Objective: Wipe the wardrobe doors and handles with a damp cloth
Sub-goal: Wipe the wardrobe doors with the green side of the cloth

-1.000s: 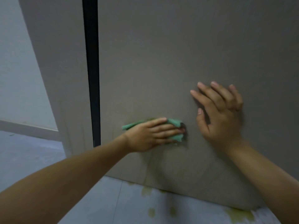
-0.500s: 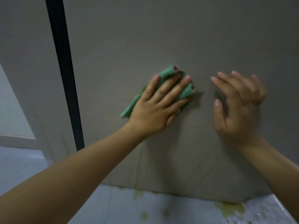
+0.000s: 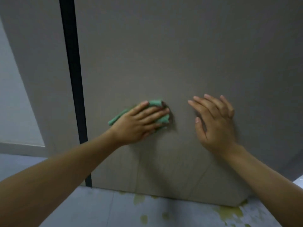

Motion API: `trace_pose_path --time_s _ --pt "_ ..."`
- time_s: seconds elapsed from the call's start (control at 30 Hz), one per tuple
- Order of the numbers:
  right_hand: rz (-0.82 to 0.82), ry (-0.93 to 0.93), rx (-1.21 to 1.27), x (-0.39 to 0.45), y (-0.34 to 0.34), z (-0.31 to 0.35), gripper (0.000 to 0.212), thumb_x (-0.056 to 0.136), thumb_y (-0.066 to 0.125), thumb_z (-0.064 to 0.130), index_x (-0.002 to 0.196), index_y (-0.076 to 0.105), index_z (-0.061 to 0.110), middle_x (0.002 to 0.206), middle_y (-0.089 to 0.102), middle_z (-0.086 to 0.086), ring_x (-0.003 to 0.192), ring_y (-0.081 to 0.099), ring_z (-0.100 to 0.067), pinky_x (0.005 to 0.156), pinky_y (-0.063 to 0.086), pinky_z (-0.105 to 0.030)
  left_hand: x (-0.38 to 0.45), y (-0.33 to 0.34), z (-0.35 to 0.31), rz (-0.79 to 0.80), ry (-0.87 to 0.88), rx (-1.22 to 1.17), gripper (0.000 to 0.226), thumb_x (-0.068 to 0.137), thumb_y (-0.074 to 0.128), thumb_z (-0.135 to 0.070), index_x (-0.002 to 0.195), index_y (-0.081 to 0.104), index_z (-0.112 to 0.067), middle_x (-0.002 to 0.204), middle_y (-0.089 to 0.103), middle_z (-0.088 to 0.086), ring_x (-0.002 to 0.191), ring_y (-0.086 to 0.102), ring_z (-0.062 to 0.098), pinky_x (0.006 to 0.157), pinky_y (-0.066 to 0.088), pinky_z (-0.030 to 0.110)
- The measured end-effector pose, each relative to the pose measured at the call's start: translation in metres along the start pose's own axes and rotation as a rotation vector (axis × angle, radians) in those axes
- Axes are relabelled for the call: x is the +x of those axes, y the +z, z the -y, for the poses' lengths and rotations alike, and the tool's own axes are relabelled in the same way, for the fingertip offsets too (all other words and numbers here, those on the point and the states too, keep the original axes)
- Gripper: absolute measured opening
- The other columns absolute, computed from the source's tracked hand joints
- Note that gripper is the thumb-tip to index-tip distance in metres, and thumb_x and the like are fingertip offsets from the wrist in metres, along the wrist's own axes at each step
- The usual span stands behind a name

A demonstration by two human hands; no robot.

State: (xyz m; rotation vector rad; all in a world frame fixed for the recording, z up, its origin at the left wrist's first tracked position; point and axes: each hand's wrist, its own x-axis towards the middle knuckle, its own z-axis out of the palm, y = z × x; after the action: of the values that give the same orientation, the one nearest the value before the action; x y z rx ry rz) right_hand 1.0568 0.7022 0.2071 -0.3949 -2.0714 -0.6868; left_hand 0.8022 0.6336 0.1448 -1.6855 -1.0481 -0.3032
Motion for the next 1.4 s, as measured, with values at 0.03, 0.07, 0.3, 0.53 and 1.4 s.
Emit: trace_pose_path --time_s 0.03,0.07,0.3,0.53,1.4 --pt "-0.008 0.002 0.002 0.002 -0.001 0.002 0.044 0.086 0.047 0.014 0.128 0.056 0.014 0.129 0.058 -0.003 0.125 0.045 -0.021 0.113 0.02 -0.042 0.0 -0.006 0.009 -0.014 -0.079 0.01 0.045 0.1 0.041 -0.033 0.144 0.039 -0.024 0.152 0.029 0.001 0.14 0.029 0.024 0.119 0.009 0.042" --pt "-0.017 0.005 0.007 0.004 0.0 0.006 0.044 0.086 0.047 0.014 0.129 0.056 0.014 0.129 0.057 -0.003 0.125 0.045 -0.021 0.113 0.02 -0.041 0.002 -0.012 0.015 -0.022 -0.147 0.007 0.045 0.1 0.04 -0.033 0.145 0.038 -0.026 0.152 0.028 0.002 0.141 0.028 0.025 0.119 0.01 0.043" --pt "-0.059 0.11 0.283 0.029 0.012 0.06 0.045 0.087 0.044 0.012 0.132 0.047 0.005 0.127 0.052 -0.011 0.116 0.046 -0.026 0.106 0.022 -0.024 0.01 -0.051 0.05 0.068 -0.353 0.018 0.051 0.102 0.031 -0.04 0.15 0.025 -0.025 0.157 0.015 0.008 0.146 0.014 0.029 0.117 0.0 0.052" --pt "-0.024 0.209 0.742 0.068 0.031 0.146 0.049 0.094 0.038 0.011 0.142 0.031 0.0 0.144 0.03 -0.008 0.137 0.031 -0.01 0.112 0.025 -0.019 -0.017 -0.078 0.083 0.112 -0.414 0.029 0.054 0.103 0.013 -0.039 0.152 0.009 -0.019 0.158 0.02 0.007 0.147 0.012 0.028 0.114 -0.01 0.053" --pt "-0.008 0.282 0.678 0.073 0.044 0.135 0.032 0.091 0.056 0.021 0.123 0.053 0.019 0.111 0.058 -0.001 0.098 0.055 -0.004 0.089 0.042 -0.01 -0.011 -0.058 0.109 -0.131 -0.358 0.054 0.049 0.096 0.046 -0.046 0.143 0.035 -0.036 0.134 0.035 0.003 0.132 0.033 0.026 0.112 0.017 0.057"
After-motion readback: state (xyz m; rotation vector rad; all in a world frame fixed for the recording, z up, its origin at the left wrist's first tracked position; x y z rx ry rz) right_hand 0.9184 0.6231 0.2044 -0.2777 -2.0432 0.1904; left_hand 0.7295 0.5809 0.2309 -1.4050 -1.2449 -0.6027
